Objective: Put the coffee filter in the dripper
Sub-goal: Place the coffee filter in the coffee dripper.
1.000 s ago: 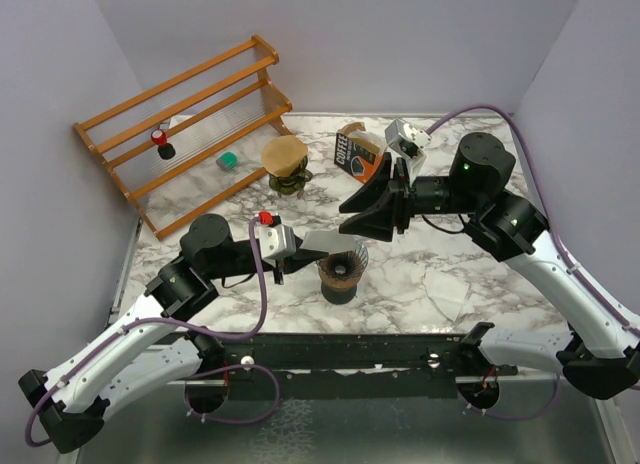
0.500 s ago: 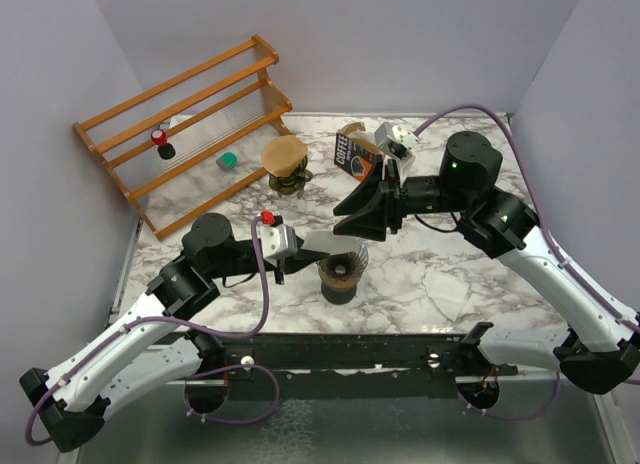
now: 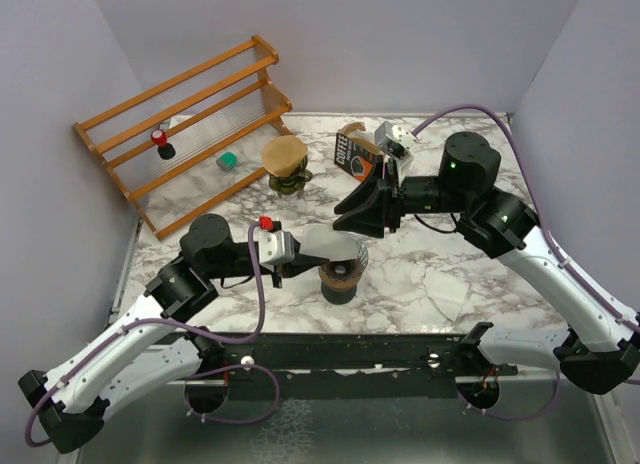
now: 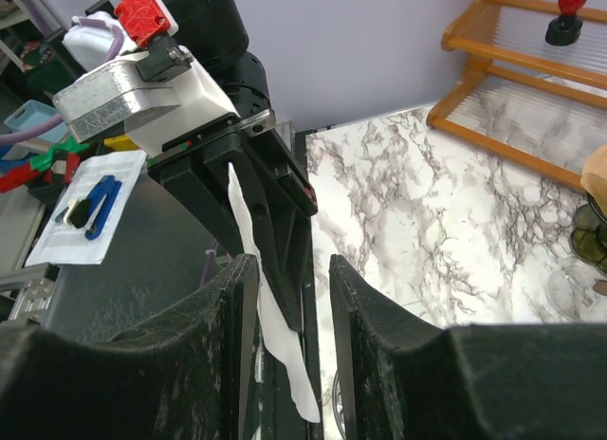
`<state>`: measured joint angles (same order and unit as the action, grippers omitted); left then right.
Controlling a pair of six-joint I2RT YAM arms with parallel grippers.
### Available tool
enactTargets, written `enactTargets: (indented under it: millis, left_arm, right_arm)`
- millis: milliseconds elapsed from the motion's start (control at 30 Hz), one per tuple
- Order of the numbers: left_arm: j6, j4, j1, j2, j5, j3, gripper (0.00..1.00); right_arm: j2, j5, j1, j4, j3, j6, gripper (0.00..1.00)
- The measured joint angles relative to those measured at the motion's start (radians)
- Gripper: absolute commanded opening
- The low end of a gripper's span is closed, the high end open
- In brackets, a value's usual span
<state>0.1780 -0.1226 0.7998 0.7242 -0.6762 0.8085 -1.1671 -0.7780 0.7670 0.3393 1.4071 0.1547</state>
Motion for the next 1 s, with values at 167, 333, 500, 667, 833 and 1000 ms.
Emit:
enactTargets:
  millis: [167,333,500,667,833,1000]
  left_arm:
    - [0.006,-0.003,0.000,-0.002,-0.022,0.000,0.00]
    - [0.007,-0.017,0.000,-0.003,-0.034,0.000,0.00]
    - [0.008,-0.023,0.000,-0.010,-0.039,0.000,0.00]
    - [0.021,-0.038,0.000,-0.014,-0.034,0.000,0.00]
    - [0.060,-0.053,0.000,-0.015,0.080,0.000,0.00]
    - [0.154,-0.033,0.000,-0.020,0.256,-0.027,0.00]
  right_arm:
    - [0.000,0.013,0.000,-0.001,0.000,0.000,0.39]
    - [0.000,0.019,0.000,-0.001,0.000,0.000,0.39]
    - [-0.002,0.021,0.000,-0.001,0.000,0.001,0.38]
    - [-0.004,0.030,0.000,-0.001,0.000,0.001,0.38]
    - [-0.001,0.083,0.003,0.004,0.000,0.001,0.40]
    - [0.032,0.247,0.004,0.021,-0.010,0.002,0.46]
